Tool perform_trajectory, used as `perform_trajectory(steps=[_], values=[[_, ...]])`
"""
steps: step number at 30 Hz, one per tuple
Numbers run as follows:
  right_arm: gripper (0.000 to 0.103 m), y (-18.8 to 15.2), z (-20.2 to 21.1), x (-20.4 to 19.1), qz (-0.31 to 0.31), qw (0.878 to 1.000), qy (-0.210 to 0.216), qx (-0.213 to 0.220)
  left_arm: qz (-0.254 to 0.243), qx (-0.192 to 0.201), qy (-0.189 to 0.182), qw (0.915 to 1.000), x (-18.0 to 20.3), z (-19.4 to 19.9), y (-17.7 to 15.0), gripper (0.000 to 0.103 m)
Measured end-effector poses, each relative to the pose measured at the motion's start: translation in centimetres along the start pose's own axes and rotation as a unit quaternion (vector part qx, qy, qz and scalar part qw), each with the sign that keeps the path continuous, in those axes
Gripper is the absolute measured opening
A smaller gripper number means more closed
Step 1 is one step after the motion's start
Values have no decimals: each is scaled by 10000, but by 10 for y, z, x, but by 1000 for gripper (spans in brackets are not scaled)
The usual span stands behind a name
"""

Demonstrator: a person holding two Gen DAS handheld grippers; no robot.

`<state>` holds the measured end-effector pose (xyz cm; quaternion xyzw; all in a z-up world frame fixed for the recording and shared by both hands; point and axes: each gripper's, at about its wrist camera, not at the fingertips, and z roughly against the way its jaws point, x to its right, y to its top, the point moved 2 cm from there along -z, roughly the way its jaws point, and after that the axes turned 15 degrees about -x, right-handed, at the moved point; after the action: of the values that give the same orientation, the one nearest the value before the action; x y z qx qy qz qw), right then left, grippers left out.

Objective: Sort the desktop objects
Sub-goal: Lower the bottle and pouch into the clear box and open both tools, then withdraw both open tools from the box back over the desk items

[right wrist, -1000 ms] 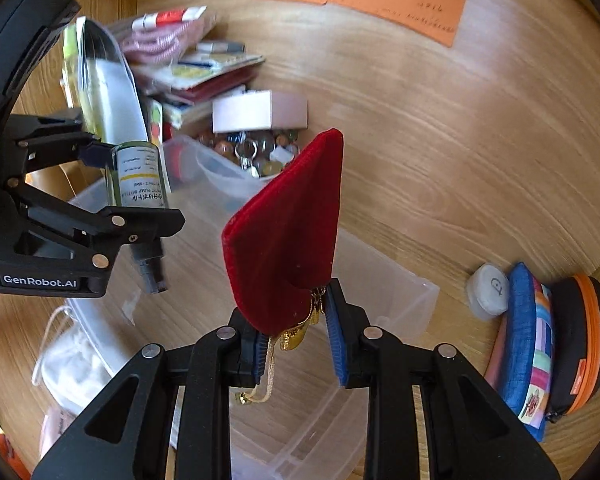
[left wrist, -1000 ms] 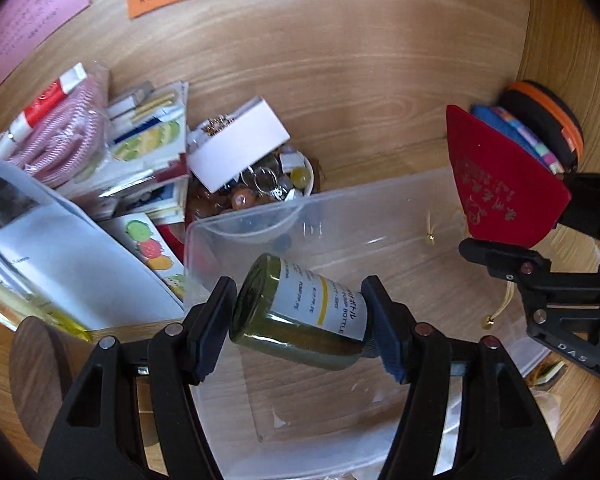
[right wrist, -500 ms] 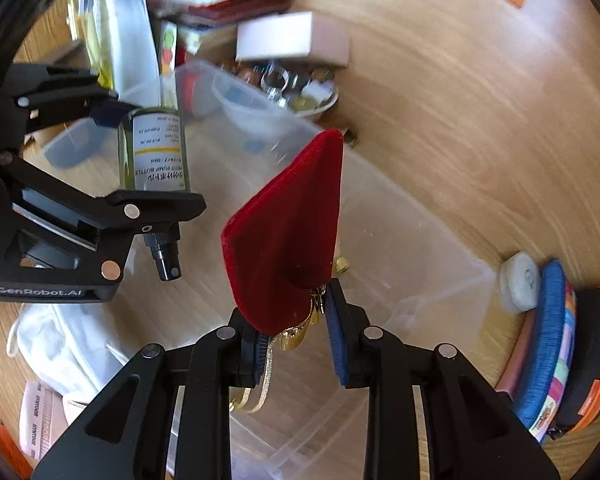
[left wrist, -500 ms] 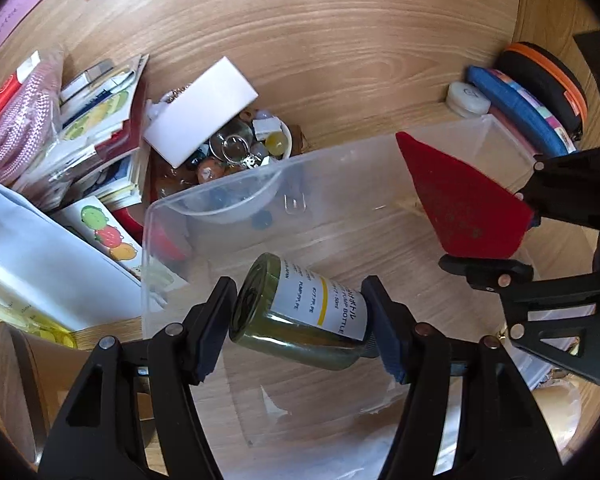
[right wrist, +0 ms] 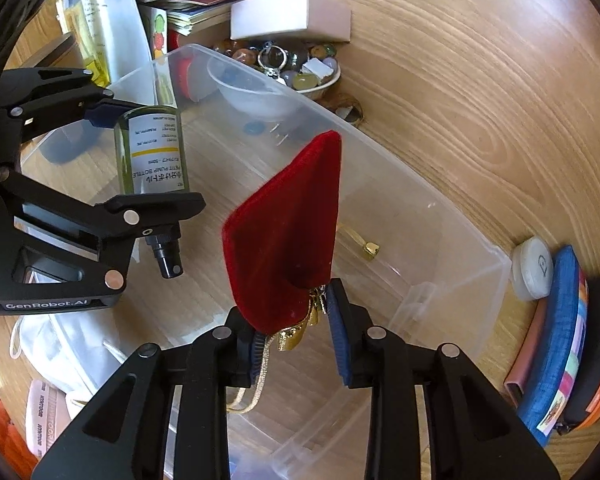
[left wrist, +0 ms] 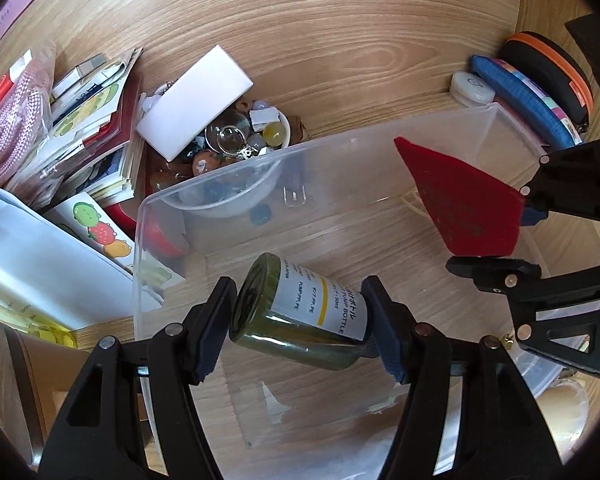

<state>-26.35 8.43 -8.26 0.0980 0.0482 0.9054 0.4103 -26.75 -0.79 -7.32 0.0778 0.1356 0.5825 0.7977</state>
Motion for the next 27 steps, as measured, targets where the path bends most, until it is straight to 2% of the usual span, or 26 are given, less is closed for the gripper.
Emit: perform_trajectory(steps=[2,6,7,11,15,25,27], values=[[29,-1,0,2,-33,10000,32,-2,11,7,11,10000,0,0,0,67],[31,-1,3,2,-75,10000,0,16,80,79,29,9999,-4,5,0,81],[33,-1,5,2,-84,10000,-19,40,90,86,29,9999,-4,5,0,81],[49,-6,15,2,-127,9996,-112,213,149,86,20,9999,-8,9,-2,81],[58,-12,27,1,-137,9991,-174,375,245,124,-7,9996,-12,15,-4,81],[64,-24,50,-8,-238,9956,-226,882,432,350,134,9984,-14,40,-14,83],[65,-25,51,-7,-247,9946,-260,970,455,424,163,9979,-15,47,-18,92]])
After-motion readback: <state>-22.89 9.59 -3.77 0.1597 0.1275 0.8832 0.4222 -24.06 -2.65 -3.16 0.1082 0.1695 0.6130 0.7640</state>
